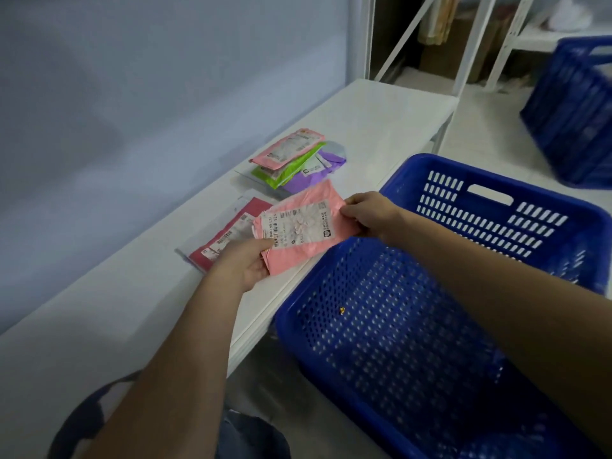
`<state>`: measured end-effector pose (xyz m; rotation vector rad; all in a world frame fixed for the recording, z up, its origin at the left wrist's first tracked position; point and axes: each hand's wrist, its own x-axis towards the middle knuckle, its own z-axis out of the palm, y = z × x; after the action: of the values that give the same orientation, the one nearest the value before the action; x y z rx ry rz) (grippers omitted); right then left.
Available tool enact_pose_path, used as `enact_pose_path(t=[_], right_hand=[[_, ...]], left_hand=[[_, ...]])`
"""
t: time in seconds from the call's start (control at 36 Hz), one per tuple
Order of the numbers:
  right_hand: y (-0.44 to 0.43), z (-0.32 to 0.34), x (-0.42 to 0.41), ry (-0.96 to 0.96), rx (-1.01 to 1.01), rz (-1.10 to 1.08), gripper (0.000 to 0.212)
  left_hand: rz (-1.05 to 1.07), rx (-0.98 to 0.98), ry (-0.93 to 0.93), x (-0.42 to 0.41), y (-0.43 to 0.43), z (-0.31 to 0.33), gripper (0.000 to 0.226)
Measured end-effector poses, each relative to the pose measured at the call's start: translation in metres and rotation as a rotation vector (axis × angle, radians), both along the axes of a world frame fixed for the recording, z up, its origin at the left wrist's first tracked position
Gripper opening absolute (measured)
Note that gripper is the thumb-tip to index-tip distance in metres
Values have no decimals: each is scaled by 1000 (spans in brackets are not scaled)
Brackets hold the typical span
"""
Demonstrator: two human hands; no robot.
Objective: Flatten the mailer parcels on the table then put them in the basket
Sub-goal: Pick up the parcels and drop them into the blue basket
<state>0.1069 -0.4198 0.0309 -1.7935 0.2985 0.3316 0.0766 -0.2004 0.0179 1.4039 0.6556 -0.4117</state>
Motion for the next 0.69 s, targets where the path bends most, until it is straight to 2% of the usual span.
enact_pose_path(t=[0.17,0.25,0.31,0.47,0.58,0.69], right_hand=[[-38,-27,-20,67,-26,-43,7],[-55,-48,-27,109,-41,-57,21],[-63,-59,-32,137,-55,-72,23],[-89,-94,-35,181,-138,-96,13],[-100,-122,-37,194,-140,-89,12],[-113,-155,-33,216,-258,-51,16]], left_hand=[[-136,37,-50,-7,-27,-15,17],[-178,-15,-40,-18,-46,-31,22],[-188,-36,-9,-26,-57,-44,22],[-64,-59,65,-47,-95,-85,15],[-34,-99,131,-55,-116,-110,14],[3,-86,246,-61,-130,-142,16]])
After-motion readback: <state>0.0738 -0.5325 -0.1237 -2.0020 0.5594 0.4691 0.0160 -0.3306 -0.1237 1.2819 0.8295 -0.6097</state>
